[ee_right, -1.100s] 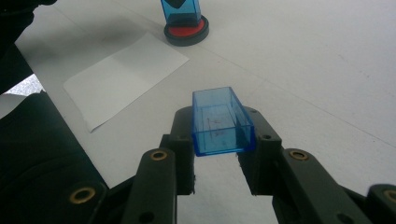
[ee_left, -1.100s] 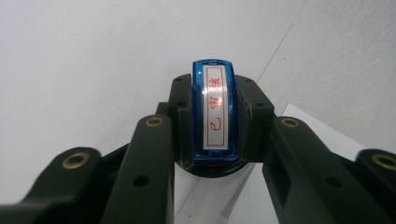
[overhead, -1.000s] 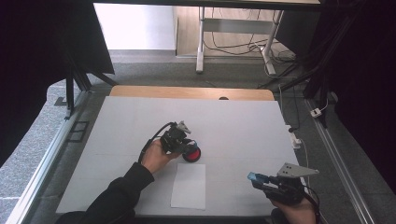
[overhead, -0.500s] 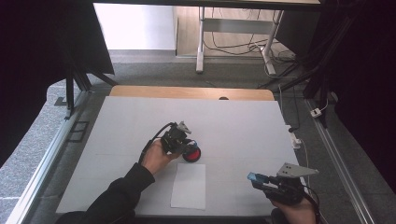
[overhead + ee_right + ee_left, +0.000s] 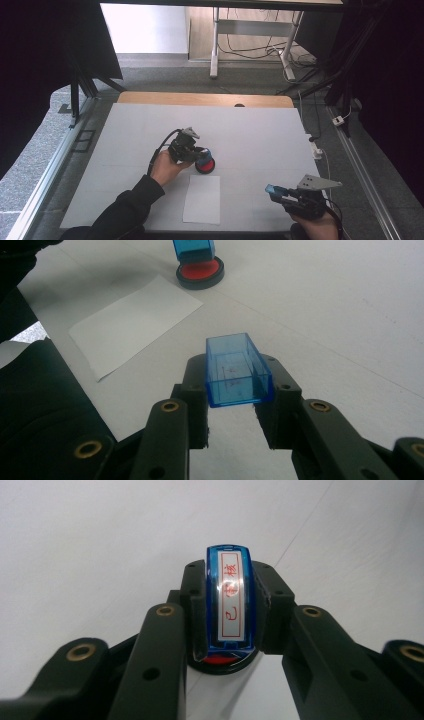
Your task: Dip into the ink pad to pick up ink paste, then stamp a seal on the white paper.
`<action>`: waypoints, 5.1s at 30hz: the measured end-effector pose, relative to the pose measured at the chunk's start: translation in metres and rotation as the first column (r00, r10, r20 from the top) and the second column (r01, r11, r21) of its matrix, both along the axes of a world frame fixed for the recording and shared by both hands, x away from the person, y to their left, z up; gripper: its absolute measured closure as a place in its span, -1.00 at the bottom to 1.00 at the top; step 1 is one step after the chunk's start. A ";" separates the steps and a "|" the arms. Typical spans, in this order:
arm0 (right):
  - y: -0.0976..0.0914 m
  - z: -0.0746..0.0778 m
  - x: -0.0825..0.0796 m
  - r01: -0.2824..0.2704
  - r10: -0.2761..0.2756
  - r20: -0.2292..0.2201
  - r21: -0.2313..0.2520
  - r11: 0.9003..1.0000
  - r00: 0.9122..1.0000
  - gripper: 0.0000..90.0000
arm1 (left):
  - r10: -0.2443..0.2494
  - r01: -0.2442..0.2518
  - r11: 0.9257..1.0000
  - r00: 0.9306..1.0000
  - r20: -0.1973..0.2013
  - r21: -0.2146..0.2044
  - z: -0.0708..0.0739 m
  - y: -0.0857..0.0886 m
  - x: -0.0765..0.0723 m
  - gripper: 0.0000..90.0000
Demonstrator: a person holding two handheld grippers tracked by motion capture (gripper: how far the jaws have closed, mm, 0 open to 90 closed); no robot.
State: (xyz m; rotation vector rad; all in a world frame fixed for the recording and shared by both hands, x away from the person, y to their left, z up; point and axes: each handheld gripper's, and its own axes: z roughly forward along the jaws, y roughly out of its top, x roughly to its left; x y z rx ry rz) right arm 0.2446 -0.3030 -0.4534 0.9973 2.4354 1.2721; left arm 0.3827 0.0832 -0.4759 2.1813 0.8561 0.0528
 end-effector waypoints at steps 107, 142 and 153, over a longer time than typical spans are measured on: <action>0.000 0.000 -0.001 -0.018 0.018 0.007 -0.003 1.000 1.000 0.52 | -0.018 0.015 0.998 0.999 0.035 0.060 -0.004 -0.015 -0.009 0.56; 0.000 0.000 -0.001 -0.022 0.022 0.010 0.011 1.000 1.000 0.52 | -0.136 0.137 0.990 0.987 0.080 -0.011 0.035 0.006 -0.058 0.56; 0.001 0.000 -0.002 -0.021 0.021 0.014 -0.001 1.000 1.000 0.52 | -0.163 0.165 0.986 0.983 0.079 -0.007 0.037 0.007 -0.075 0.56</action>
